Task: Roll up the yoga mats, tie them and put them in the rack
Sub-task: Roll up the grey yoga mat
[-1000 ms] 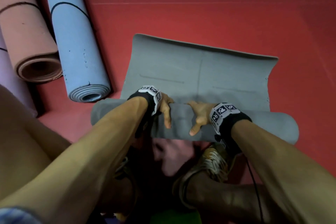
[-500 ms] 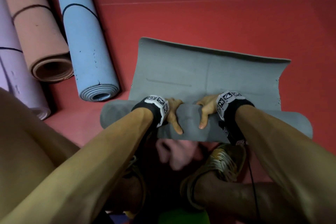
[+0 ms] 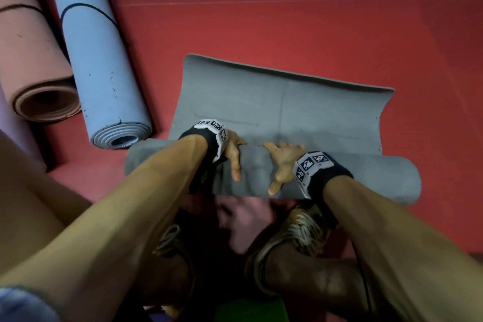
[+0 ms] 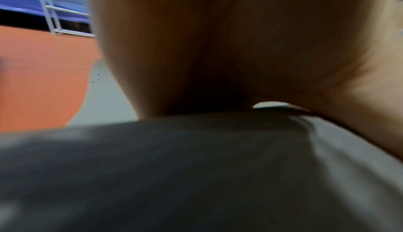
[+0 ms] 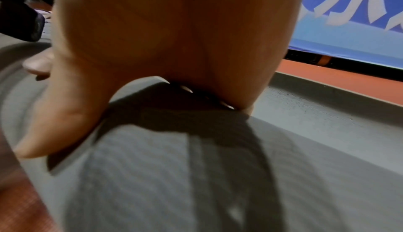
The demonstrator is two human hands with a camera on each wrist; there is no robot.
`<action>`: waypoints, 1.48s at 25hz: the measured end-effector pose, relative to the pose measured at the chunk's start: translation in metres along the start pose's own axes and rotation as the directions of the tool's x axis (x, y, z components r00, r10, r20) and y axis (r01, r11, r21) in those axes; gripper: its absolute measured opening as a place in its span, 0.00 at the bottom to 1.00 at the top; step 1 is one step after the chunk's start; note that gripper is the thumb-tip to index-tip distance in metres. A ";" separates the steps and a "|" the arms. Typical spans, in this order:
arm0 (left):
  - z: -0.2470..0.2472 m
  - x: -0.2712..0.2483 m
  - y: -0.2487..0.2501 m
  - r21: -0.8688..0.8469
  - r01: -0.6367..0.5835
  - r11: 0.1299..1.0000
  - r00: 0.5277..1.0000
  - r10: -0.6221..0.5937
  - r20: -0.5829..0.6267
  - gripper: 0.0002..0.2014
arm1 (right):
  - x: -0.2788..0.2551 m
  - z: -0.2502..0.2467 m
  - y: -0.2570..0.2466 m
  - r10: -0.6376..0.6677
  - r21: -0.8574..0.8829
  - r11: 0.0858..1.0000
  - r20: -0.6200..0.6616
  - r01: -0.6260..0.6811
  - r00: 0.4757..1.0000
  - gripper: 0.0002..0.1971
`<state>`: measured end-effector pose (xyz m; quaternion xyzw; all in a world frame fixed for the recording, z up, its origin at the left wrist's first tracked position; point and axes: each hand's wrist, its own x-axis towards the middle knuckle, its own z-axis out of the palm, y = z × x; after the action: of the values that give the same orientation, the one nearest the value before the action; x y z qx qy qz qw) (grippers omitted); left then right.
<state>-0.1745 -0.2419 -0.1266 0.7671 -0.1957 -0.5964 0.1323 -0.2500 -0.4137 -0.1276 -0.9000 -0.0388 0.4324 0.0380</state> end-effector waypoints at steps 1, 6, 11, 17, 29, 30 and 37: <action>-0.001 0.000 -0.001 -0.011 0.001 1.000 1.000 -0.001 -0.003 0.30 | -0.001 -0.004 -0.001 -0.005 0.029 1.000 0.000 0.005 1.000 0.54; 0.013 0.009 -0.009 -0.026 -0.005 1.000 0.993 0.002 -0.120 0.47 | 0.009 -0.029 0.002 -0.061 0.241 0.970 0.201 0.011 0.978 0.35; 0.022 0.008 -0.010 0.084 -0.008 0.996 0.988 0.021 -0.152 0.56 | 0.030 -0.034 0.008 -0.158 0.374 0.927 0.400 -0.004 0.903 0.39; 0.003 0.006 -0.001 0.044 -0.011 0.999 1.000 0.012 -0.027 0.40 | 0.020 -0.016 0.009 -0.113 0.317 0.947 0.206 0.043 0.972 0.47; 0.016 0.004 -0.006 0.033 0.027 0.999 0.998 -0.025 -0.060 0.54 | 0.015 -0.028 -0.001 -0.069 0.214 0.977 0.223 0.020 0.972 0.49; 0.020 0.003 -0.007 0.086 0.021 0.996 0.995 -0.012 -0.099 0.59 | 0.018 -0.030 -0.001 -0.095 0.253 0.967 0.260 0.027 0.961 0.46; 0.028 -0.007 -0.004 0.192 0.009 0.981 0.968 0.039 -0.248 0.50 | 0.033 -0.030 0.007 -0.120 0.378 0.926 0.312 -0.007 0.943 0.55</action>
<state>-0.2024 -0.2345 -0.1288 0.8440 -0.2399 -0.4720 0.0859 -0.2059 -0.4180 -0.1354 -0.7897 0.0123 0.5747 0.2141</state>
